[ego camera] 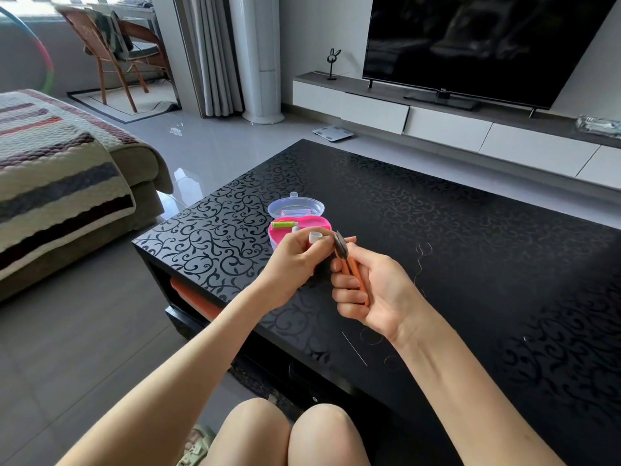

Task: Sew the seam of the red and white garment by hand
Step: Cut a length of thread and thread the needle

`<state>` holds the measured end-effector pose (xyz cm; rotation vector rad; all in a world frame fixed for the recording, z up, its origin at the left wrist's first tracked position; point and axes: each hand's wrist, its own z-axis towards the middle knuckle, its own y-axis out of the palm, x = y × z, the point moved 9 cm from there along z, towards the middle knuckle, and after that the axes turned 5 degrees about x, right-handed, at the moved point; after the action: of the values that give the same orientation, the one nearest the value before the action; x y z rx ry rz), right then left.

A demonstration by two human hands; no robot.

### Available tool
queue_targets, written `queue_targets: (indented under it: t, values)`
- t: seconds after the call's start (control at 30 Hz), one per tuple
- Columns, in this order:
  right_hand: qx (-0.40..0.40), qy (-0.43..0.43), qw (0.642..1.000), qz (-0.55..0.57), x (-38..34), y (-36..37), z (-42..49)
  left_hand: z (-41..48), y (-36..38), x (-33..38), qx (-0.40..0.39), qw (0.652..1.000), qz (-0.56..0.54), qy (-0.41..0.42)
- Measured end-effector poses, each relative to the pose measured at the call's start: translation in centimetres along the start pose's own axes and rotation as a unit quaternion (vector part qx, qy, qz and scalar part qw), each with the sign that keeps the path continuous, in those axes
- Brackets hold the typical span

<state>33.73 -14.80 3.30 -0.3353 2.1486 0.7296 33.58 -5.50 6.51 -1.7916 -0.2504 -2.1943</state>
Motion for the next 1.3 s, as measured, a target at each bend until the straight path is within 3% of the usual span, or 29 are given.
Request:
queue_targets:
  t: [0.33, 0.77, 1.1, 1.3]
  values:
    - [-0.010, 0.027, 1.000, -0.005, -0.6, -0.4, -0.6, 0.5, -0.3, 1.0, 0.009, 0.982, 0.156, 0.109]
    - [0.007, 0.008, 0.999, -0.035, -1.1, -0.7, -0.3, -0.1, 0.4, 2.2, 0.033, 0.955, 0.223, 0.195]
    - [0.025, -0.016, 0.999, -0.012, -0.8, -1.0, -0.1, -0.1, 0.7, 2.2, 0.054, 0.955, 0.217, 0.196]
    - [0.000, -0.027, 0.999, 0.042, -0.7, -0.7, -0.2, -0.2, 1.0, 1.6, 0.057, 0.974, 0.173, 0.136]
